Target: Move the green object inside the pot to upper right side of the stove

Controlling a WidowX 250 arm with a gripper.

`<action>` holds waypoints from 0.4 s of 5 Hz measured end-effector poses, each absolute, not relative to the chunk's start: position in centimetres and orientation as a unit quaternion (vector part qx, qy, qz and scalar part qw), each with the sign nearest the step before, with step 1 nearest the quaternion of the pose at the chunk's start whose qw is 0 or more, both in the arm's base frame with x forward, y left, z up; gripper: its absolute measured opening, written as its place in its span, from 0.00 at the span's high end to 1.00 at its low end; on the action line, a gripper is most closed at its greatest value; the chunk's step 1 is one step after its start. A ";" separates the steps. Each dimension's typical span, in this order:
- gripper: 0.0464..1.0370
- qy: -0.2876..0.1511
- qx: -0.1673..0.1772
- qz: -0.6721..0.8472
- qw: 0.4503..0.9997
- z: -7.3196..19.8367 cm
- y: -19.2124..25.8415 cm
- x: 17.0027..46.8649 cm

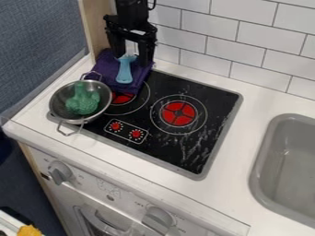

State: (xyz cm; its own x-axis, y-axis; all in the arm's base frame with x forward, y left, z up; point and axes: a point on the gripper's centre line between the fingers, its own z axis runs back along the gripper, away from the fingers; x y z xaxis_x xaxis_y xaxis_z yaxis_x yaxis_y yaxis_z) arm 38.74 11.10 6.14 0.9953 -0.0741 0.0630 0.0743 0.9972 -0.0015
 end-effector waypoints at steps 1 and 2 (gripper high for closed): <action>0.04 -0.015 -0.007 -0.038 0.999 4.8 11.0 38.4; 0.04 0.000 -0.019 -0.037 0.999 3.7 10.9 36.9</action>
State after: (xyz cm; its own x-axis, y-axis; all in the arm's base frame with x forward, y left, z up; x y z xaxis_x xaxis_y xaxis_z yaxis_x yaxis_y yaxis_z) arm 36.88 10.90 3.74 0.9972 -0.0745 0.0007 0.0745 0.9965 -0.0384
